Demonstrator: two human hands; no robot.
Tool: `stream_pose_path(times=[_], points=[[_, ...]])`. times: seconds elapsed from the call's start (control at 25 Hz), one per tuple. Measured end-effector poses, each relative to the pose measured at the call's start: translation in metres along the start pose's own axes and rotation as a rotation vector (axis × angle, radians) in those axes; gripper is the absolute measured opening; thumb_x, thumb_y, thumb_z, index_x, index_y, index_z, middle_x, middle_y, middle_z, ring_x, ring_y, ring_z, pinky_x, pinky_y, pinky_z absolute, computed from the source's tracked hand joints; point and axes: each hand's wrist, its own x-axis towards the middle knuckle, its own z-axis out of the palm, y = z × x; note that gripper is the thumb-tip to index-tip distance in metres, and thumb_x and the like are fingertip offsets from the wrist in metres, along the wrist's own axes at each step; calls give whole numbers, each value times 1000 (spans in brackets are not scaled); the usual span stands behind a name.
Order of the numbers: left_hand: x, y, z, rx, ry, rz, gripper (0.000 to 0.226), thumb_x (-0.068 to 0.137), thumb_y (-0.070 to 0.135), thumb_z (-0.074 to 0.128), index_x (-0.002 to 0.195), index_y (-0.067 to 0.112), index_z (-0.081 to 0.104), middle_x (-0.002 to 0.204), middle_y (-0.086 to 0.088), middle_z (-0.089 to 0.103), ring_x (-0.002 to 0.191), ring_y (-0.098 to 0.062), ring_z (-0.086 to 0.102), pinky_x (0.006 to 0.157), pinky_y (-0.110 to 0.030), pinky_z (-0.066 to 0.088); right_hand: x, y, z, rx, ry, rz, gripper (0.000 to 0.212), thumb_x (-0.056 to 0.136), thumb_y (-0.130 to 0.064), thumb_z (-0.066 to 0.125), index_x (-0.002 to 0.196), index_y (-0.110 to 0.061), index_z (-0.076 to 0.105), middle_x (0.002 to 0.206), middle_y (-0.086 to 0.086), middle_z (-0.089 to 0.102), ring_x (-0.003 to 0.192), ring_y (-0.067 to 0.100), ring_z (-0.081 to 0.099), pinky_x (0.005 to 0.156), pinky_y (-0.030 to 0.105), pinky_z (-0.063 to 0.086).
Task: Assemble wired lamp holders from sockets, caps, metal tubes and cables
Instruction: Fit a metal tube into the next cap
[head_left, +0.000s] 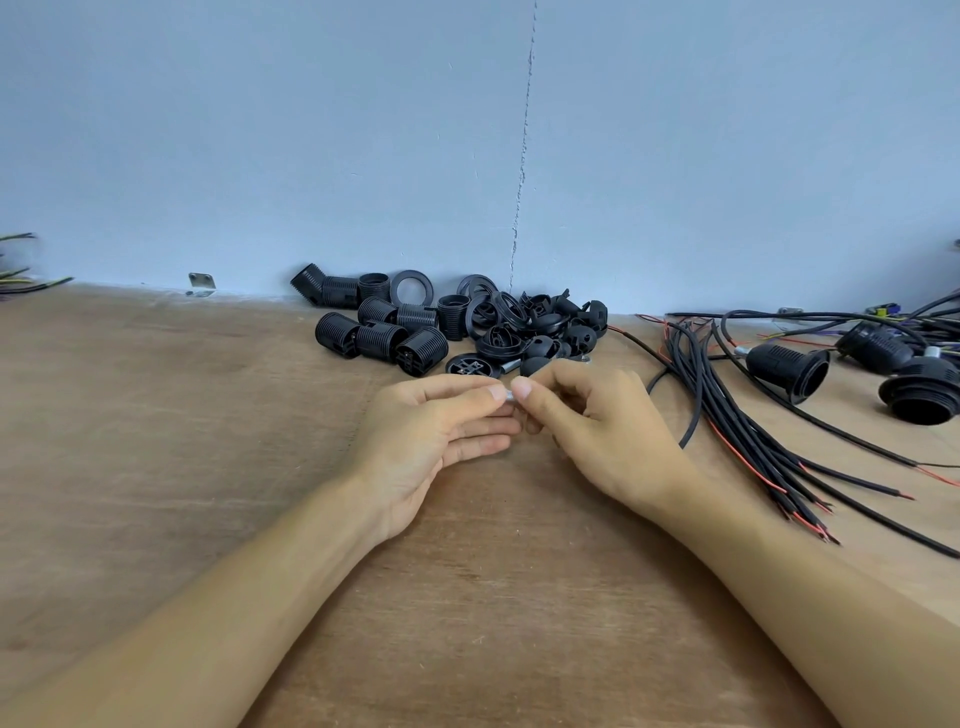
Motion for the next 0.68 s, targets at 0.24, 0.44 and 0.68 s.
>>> stream_pose_path(times=[0.24,0.44,0.68], points=[[0,-5,0,53,-7,82,18,81,-2,78,87,14,82,95,-16,79,87,-26,78,71,-27,62,0,-1,1,54,-29,128,50,105,-47,40,75,-18,67,62,1,67,47,5,54,57,17,41],[-2,-7,1,292,76,302,29,83,2,81,92,30,79,95,1,80,87,-18,78,73,-25,61,2,-1,-4,359,-121,188,10,98,-14,63,107,-9,66,84,11,68,49,13,52,50,14,41],[-5,-7,5,440,98,406,32,84,1,80,93,32,77,92,12,79,83,-9,77,74,-21,60,5,0,-2,331,-142,240,36,104,-35,51,81,-11,66,69,0,64,48,11,50,49,14,39]])
